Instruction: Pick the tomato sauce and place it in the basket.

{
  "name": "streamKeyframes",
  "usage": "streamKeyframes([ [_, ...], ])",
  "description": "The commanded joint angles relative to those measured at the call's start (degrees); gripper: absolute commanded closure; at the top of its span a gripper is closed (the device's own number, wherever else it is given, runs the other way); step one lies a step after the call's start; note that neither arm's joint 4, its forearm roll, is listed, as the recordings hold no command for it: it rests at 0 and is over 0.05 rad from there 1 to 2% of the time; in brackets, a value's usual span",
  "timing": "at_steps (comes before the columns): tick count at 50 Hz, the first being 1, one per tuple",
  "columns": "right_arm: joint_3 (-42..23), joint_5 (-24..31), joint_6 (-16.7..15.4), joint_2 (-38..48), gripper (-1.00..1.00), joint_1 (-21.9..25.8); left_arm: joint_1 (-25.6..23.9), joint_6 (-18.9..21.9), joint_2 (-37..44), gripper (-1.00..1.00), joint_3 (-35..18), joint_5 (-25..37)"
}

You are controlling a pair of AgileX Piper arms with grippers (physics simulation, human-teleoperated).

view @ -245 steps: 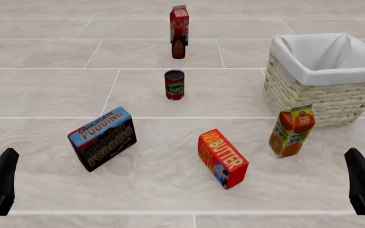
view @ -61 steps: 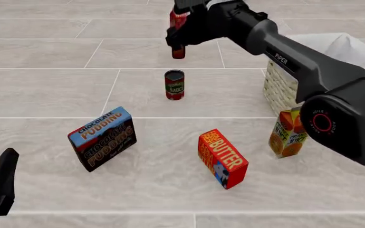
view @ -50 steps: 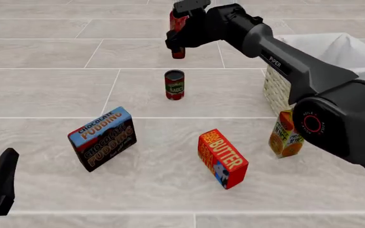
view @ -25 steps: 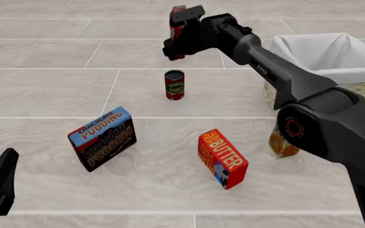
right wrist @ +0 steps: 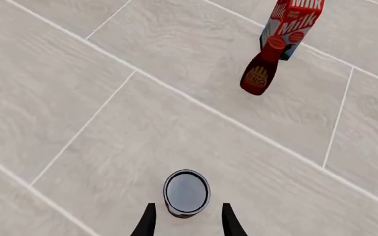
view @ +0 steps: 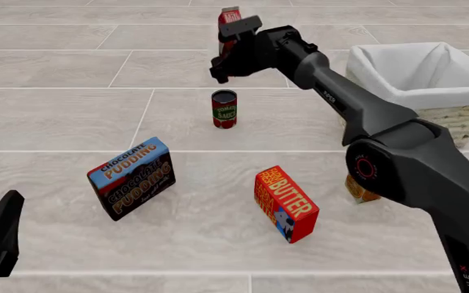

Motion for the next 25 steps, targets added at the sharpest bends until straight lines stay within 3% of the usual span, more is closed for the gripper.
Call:
streamKeyframes([
  [1,-2.40,1.02,0.17,1.93,-1.00,-0.21,0.00,0.00,0.00,-1.00,0.00,0.00],
  [25,-10.38,4.69,0.76,7.01,-1.00,-0.30,0.00,0.00,0.00,-1.00,0.00,0.00],
])
